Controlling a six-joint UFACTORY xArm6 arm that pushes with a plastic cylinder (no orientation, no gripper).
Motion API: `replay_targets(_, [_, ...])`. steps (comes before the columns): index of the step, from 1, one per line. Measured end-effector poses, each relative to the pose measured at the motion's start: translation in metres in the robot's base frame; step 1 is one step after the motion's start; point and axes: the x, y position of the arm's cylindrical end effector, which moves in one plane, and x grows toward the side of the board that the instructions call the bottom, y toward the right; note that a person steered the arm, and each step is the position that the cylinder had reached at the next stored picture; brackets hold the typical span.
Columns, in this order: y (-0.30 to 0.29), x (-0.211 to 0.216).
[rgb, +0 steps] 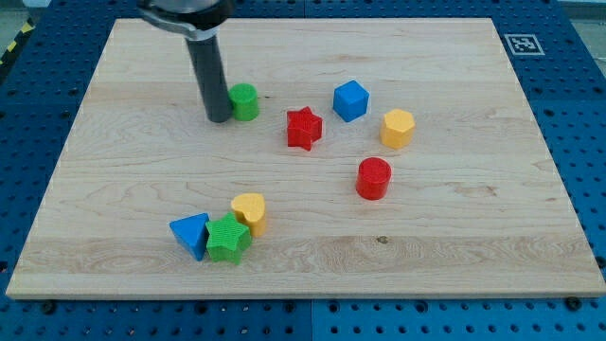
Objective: Point your arm towards the green star
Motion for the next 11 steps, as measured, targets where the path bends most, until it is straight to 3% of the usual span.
replay_targets(1, [0.009,-0.005])
replay_targets(2, [-0.022,-0.002])
replay_targets(4, [-0.109,0.109])
replay_targets(6, [-0.053,0.224])
replay_targets(7, [0.020,0.221])
replay_targets(11, [0.013,0.216])
